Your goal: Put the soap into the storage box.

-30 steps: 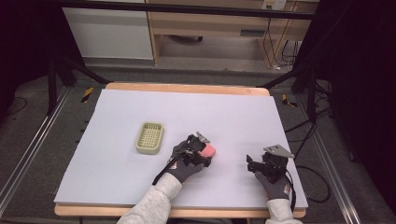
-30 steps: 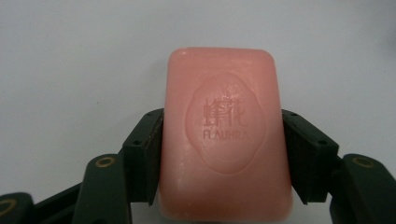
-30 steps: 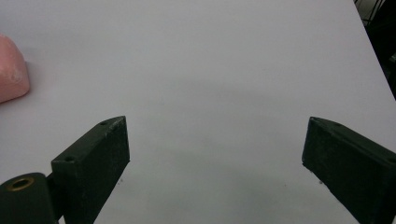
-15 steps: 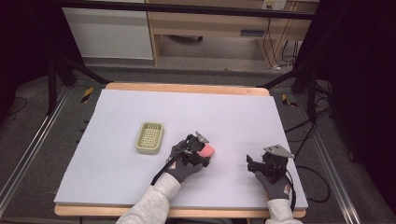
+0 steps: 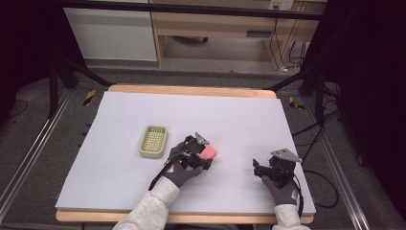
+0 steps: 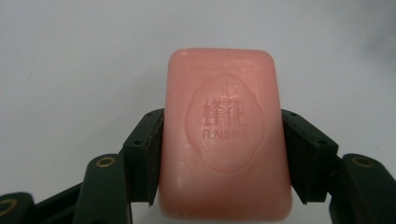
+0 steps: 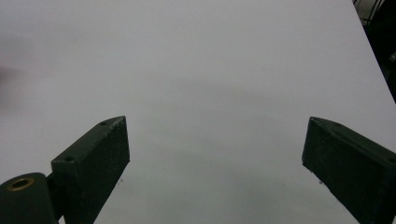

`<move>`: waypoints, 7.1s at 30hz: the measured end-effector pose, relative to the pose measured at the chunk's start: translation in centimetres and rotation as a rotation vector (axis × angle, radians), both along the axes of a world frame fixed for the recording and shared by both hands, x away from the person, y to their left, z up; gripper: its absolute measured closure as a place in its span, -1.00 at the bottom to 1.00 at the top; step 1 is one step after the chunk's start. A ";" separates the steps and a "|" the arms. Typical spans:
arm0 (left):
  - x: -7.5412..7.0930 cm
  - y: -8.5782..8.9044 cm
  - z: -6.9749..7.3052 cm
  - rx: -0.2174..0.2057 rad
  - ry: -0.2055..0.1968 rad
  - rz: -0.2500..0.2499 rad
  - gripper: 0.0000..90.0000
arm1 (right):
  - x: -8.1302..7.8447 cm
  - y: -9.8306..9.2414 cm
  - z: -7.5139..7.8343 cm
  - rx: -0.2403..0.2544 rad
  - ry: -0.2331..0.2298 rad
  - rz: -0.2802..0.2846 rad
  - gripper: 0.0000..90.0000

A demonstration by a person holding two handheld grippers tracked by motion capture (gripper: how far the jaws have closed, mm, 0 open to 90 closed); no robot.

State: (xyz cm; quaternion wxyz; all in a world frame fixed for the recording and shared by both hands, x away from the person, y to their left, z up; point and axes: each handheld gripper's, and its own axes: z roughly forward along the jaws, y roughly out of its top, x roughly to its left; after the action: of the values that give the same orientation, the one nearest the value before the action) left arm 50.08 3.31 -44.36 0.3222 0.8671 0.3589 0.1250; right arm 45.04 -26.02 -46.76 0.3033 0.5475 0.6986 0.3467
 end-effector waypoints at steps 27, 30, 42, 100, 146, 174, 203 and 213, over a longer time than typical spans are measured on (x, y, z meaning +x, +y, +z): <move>-1.0 3.6 1.7 -0.037 -0.013 0.015 -0.17 | 0.0 0.0 0.0 -0.001 0.001 -0.005 -0.83; -1.1 4.0 1.8 -0.037 -0.015 0.016 -0.17 | 0.0 0.0 0.0 -0.002 0.001 -0.006 -0.83; -1.3 5.4 2.3 -0.036 -0.020 0.034 -0.17 | 0.0 0.0 0.0 -0.003 0.001 -0.007 -0.83; 0.5 13.1 4.2 -0.107 -0.056 0.234 -0.17 | -0.1 -0.1 0.1 -0.002 -0.005 -0.006 -0.83; 3.9 15.7 2.3 -0.062 -0.057 0.365 -0.17 | 0.0 0.1 0.0 -0.008 -0.002 -0.006 -0.83; 4.7 15.6 0.1 -0.040 -0.021 0.385 -0.17 | 0.1 0.1 -0.1 -0.009 0.001 -0.008 -0.83; 4.9 15.7 -0.5 -0.045 -0.009 0.400 -0.17 | 0.0 0.1 0.0 -0.008 -0.002 -0.011 -0.83; 4.9 15.8 -0.6 -0.056 -0.002 0.391 -0.18 | 0.0 0.1 0.0 -0.010 -0.003 -0.012 -0.83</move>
State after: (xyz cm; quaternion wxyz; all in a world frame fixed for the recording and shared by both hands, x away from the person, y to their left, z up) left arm 55.00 19.09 -44.96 0.3162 0.7714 0.5236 0.1757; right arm 45.03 -25.94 -46.74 0.3092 0.5495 0.6967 0.3422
